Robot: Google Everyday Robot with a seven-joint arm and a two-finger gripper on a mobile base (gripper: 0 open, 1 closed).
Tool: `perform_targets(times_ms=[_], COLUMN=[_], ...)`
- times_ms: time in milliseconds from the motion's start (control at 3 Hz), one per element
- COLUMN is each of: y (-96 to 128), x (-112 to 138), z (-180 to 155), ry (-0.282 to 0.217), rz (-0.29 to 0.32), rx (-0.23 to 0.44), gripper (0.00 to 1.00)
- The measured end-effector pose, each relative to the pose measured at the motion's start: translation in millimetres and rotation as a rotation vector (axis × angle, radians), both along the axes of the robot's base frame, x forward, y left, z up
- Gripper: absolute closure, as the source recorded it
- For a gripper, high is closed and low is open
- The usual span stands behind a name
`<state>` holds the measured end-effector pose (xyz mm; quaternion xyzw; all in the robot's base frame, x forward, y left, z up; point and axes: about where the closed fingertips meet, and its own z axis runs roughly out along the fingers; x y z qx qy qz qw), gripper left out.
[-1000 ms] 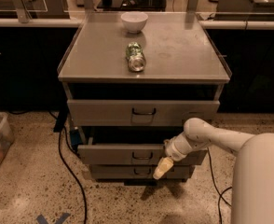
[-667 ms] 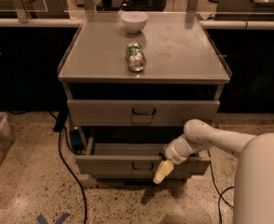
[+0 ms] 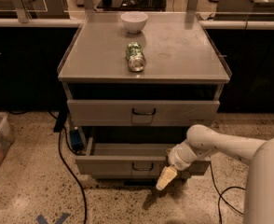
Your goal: Open middle drawer
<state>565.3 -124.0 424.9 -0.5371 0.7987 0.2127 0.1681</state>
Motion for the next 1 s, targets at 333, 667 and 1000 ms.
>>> perform_targets(times_ms=[333, 667, 1000], y=[-5, -2, 0], x=[-48, -95, -99], z=[6, 15, 14], ry=[0.046, 0.115, 0.119], rz=[0.014, 0.076, 0.087], rx=[-0.002, 0.009, 0.015], gripper=[0.00, 0.00, 0.00])
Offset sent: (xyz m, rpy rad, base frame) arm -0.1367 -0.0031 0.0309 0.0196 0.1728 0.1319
